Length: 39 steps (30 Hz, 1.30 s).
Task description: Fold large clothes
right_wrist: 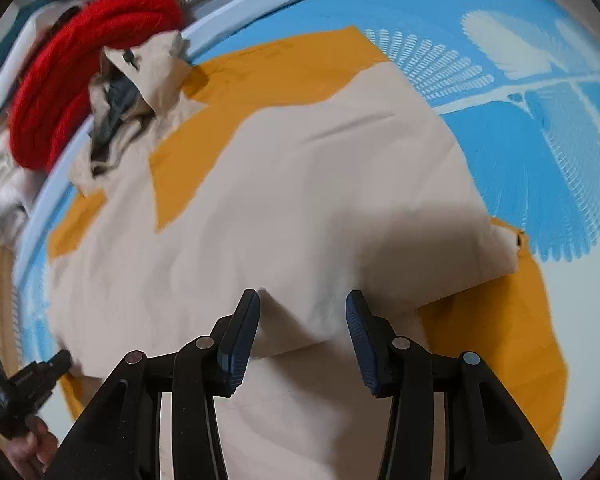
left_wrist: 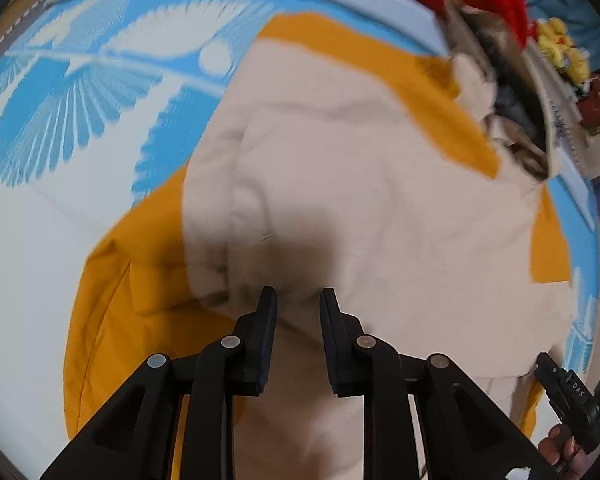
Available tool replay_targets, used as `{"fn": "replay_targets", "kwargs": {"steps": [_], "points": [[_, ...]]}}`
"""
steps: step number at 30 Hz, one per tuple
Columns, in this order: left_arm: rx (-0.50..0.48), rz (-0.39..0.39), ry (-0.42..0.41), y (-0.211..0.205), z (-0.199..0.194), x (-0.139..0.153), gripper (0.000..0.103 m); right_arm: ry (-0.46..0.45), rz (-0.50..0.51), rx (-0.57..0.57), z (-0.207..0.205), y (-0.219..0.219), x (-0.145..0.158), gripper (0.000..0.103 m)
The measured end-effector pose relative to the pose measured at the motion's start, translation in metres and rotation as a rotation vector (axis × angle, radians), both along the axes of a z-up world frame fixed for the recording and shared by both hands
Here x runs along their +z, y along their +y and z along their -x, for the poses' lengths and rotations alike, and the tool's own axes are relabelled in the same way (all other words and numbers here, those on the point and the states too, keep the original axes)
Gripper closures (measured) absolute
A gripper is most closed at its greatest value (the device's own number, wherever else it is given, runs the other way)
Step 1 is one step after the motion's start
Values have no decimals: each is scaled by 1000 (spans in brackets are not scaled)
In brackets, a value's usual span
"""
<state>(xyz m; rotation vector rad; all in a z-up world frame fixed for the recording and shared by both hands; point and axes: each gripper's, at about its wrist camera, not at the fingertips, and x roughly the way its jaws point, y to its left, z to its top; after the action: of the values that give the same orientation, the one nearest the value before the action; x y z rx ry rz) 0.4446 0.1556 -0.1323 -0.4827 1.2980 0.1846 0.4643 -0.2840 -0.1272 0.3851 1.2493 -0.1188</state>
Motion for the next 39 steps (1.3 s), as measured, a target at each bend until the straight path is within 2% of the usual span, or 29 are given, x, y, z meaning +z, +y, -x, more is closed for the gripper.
{"fn": "replay_targets", "kwargs": {"steps": [2,4,11,15,19,23,26,29,34,36,39], "points": [[-4,-13,-19,-4,0,8,85,36,12,-30,3,-8,-4,57],[-54,-43,-68,-14,-1,26,85,16,38,-20,3,-10,4,57],[-157,-129,-241,-46,12,78,83,-252,199,139,23,6,82,57],[-192,-160,-303,-55,27,99,80,-338,241,175,42,13,115,57],[-209,-191,-367,-63,44,123,74,-372,242,194,62,15,135,57],[-245,-277,-422,-70,61,142,73,-376,311,221,73,13,147,57],[-264,-298,-442,-74,68,154,73,-365,300,218,75,6,153,57],[-266,-287,-450,-77,70,167,73,-363,283,209,71,2,159,57],[-262,-234,-434,-86,40,186,74,-386,302,212,65,-5,171,57],[-266,-216,-427,-91,16,190,81,-392,314,207,64,-8,173,58],[-288,-282,-449,-99,-30,194,85,-387,313,195,59,-15,172,74]]}}
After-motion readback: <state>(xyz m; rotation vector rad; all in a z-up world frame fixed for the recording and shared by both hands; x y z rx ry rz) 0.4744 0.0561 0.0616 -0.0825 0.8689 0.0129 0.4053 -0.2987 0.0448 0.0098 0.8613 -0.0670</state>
